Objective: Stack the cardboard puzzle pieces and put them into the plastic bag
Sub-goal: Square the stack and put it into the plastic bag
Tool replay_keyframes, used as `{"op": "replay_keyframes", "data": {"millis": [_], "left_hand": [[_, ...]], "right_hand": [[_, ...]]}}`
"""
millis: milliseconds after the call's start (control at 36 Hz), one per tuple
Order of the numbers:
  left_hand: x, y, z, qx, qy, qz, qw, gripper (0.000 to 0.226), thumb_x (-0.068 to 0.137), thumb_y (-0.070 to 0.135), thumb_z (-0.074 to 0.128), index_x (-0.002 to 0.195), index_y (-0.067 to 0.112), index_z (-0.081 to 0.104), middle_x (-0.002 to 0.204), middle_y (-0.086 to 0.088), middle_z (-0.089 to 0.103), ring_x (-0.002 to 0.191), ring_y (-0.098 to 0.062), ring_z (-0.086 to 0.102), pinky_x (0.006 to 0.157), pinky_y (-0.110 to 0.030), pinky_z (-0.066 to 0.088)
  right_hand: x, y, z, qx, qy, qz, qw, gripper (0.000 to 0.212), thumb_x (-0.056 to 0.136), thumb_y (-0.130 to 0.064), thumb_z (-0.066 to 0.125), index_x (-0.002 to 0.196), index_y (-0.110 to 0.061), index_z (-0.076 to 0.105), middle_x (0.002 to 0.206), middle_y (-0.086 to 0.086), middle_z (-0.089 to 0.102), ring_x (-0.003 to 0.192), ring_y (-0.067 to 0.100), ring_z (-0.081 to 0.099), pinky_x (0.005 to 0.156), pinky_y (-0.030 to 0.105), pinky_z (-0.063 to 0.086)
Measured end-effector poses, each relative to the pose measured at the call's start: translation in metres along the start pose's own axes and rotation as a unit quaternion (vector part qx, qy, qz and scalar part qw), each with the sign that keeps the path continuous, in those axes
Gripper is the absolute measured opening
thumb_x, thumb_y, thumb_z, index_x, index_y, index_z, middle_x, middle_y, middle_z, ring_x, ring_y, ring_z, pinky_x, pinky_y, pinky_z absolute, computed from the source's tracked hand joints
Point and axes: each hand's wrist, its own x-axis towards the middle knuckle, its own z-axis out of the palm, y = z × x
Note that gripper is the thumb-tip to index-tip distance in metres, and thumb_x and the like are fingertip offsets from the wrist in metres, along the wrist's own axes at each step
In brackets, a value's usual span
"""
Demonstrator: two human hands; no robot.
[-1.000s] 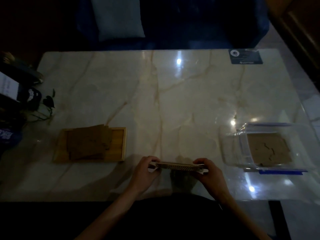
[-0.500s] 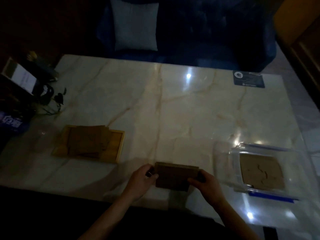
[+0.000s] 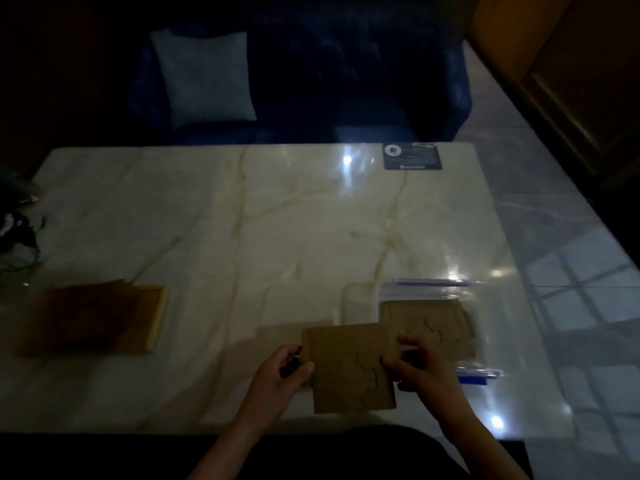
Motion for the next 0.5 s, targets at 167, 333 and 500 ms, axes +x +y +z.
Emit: {"op": "replay_keyframes", "data": {"millis": [167,333,500], "left_hand": [[0.007,0.024,0.063,-0.032,0.021,-0.004,0.999,0.023,0.082,0.02,0.072,0.103,0.023,0.062,0.085,-0.002,0.069,0.074,-0.006,0.067,0.066,-0.02,0.052],[0.021,0.045,0.117,-0.046,0.036,-0.019,0.998,0.019,0.084,0.023,0.07,0.1,0.03,0.06,0.092,0.0,0.068,0.072,-0.011,0.07,0.056,-0.023,0.054],[0.042,0.064,0.156,0.04,0.069,-0.009,0.997,0.018,0.086,0.025,0.066,0.098,0.034,0.056,0.089,0.012,0.062,0.078,-0.01,0.066,0.072,-0.04,0.059]], "right_hand": [[-0.001,0.008,-0.058,0.054,0.04,-0.001,0.998,0.033,0.082,-0.018,0.076,0.112,-0.024,0.064,0.086,0.006,0.076,0.073,0.017,0.074,0.056,0.023,0.054],[0.014,0.008,-0.102,0.052,0.072,-0.005,0.996,0.032,0.083,-0.019,0.075,0.114,-0.023,0.067,0.089,0.007,0.077,0.078,0.023,0.075,0.062,0.033,0.061],[0.04,0.008,-0.122,-0.035,0.127,-0.01,0.991,0.042,0.087,-0.027,0.071,0.128,-0.021,0.06,0.104,0.004,0.072,0.086,0.018,0.071,0.073,0.036,0.061]]}}
